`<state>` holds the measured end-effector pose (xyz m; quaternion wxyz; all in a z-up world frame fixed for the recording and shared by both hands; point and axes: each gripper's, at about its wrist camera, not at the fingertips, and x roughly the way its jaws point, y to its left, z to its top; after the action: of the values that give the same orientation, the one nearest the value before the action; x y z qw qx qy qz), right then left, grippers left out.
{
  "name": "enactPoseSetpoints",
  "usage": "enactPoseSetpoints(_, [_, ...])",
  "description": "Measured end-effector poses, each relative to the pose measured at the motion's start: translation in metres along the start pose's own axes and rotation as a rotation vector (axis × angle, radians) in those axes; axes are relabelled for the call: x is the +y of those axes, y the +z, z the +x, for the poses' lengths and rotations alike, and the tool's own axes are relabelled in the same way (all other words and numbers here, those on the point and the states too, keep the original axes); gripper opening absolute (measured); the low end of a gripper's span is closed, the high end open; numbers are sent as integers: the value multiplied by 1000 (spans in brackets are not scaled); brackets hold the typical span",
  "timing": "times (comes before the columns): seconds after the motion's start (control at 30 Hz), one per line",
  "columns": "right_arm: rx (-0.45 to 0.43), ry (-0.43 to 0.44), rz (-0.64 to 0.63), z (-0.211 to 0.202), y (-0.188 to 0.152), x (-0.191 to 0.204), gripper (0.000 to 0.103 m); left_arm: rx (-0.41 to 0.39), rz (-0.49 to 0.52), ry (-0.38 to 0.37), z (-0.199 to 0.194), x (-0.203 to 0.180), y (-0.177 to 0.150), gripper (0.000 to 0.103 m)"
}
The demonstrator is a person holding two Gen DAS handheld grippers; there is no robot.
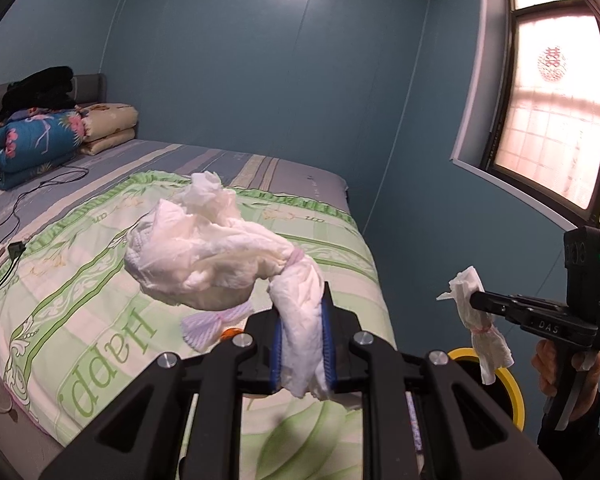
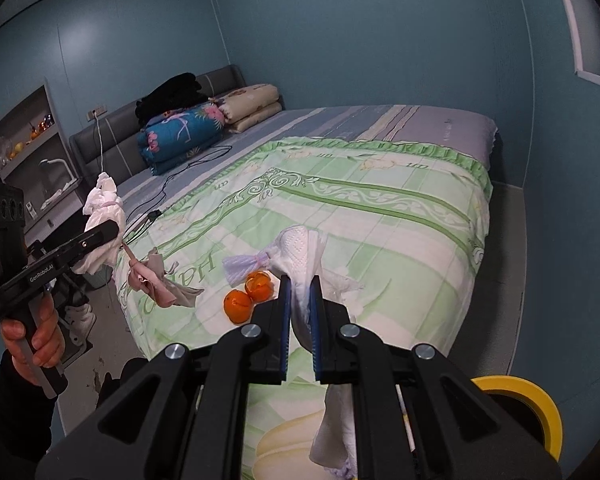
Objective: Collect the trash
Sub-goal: 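Lift both white tissues and carry them to the yellow bin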
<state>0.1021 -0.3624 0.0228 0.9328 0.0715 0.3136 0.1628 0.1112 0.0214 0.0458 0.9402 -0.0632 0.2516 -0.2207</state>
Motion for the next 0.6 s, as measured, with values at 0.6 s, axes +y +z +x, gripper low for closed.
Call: enactPoseSetpoints(0.6, [-134, -99, 116, -75, -15, -58, 8, 23, 92, -142, 27, -75, 0, 14])
